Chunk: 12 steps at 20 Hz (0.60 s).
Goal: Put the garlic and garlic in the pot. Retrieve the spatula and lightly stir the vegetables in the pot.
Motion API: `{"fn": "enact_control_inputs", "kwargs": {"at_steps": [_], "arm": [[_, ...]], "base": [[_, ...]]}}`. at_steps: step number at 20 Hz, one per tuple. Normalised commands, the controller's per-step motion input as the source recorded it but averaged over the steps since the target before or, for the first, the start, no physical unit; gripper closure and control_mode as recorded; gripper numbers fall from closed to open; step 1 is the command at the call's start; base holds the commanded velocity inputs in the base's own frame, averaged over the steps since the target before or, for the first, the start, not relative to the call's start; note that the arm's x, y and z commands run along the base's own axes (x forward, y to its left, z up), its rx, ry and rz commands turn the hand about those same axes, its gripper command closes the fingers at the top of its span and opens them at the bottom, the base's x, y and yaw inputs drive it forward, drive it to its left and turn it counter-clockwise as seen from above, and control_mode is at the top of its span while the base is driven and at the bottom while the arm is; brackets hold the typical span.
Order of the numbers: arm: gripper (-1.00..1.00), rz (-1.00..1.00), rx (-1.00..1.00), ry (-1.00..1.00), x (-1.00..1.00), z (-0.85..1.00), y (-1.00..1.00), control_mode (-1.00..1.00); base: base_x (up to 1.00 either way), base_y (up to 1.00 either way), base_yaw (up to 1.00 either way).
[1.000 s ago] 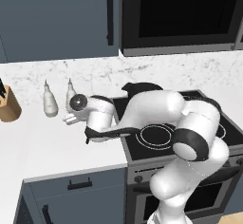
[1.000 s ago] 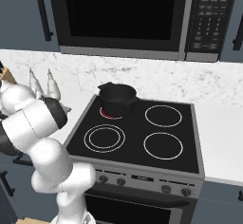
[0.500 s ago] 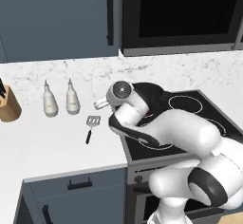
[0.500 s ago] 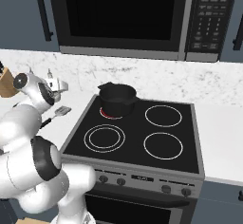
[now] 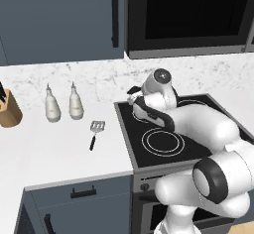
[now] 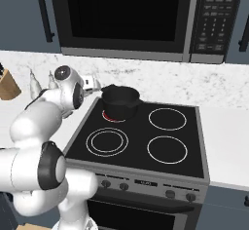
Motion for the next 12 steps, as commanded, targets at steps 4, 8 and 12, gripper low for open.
{"fn": "enact_control_inputs", "kwargs": {"at_steps": [4, 8, 12], "arm": [[1.00, -0.03, 0.00, 0.11, 0.51, -0.02, -0.74, -1.00], [1.00, -0.08, 0.00, 0.01, 0.46, -0.21, -0.29, -1.00], [1.00, -0.10, -0.02, 0.00, 0.44, -0.42, -0.19, -1.00]], "base": [[0.00, 0.00, 0.00], [0.00, 0.00, 0.00], [0.00, 0.00, 0.00]]}}
